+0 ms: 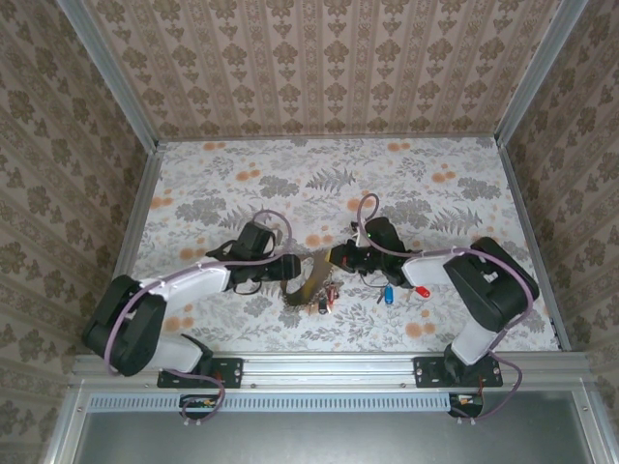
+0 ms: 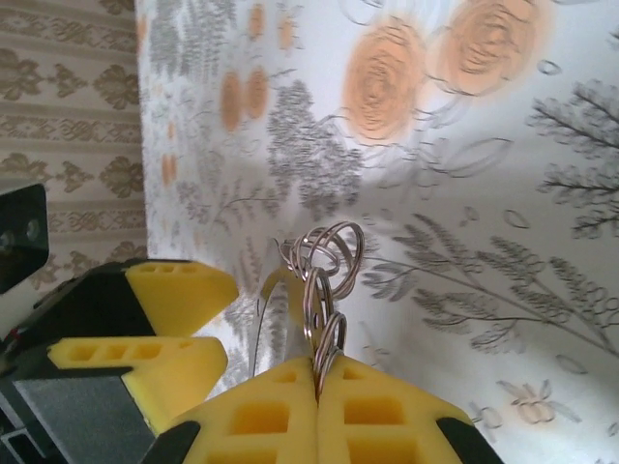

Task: Put the keys on the keyring

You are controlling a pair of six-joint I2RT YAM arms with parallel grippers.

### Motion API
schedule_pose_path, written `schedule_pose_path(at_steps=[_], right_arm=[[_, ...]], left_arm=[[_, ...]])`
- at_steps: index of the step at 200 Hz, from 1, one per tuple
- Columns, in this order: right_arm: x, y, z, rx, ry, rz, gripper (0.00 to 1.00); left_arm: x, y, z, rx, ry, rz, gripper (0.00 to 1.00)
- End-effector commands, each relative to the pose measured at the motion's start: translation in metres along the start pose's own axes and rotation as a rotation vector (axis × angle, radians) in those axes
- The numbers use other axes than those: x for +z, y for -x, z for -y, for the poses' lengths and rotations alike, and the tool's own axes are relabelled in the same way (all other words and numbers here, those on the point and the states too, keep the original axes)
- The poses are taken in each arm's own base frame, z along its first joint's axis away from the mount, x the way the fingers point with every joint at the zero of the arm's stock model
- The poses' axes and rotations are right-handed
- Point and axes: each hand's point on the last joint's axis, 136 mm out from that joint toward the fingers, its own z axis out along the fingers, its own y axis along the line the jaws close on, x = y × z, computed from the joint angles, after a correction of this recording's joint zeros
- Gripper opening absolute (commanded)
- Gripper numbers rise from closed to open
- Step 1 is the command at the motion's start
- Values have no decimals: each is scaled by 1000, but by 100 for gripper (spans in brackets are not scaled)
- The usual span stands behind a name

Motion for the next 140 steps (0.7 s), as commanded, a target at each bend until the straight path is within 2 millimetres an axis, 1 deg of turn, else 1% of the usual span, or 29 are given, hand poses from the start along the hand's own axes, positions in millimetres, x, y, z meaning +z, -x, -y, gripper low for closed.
schedule_pose_path(at_steps=[1, 20, 32, 36, 45, 57, 77, 80, 83, 97, 119, 140], right_arm=[[-20, 12, -44, -121, 118, 10, 6], [-36, 19, -70, -183, 192, 20, 6], [-46, 24, -84, -216, 229, 28, 6], [-50, 25, -88, -226, 240, 30, 6], [-57, 28, -97, -247, 263, 35, 6], [-65, 31, -108, -276, 291, 39, 7], [-70, 31, -120, -309, 315, 17, 7], [-76, 31, -128, -329, 330, 26, 7], [-79, 31, -132, -338, 337, 26, 7], [-83, 31, -140, -363, 352, 19, 7], [-86, 31, -146, -389, 359, 8, 7], [-85, 31, -148, -400, 364, -4, 7]], left_arm=[[-20, 13, 13, 36, -111, 63, 85], [-40, 27, 28, 49, -247, 114, 90], [-52, 32, 37, 59, -318, 127, 90], [-57, 39, 34, 46, -332, 145, 90], [-66, 44, 39, 48, -381, 157, 91], [-78, 48, 53, 62, -475, 153, 89], [-93, 54, 73, 81, -586, 162, 81], [-94, 55, 75, 79, -600, 163, 79], [-96, 56, 77, 81, -612, 165, 78], [-102, 59, 85, 82, -655, 168, 69], [-111, 62, 94, 104, -692, 168, 56], [-118, 64, 98, 111, -712, 177, 44]])
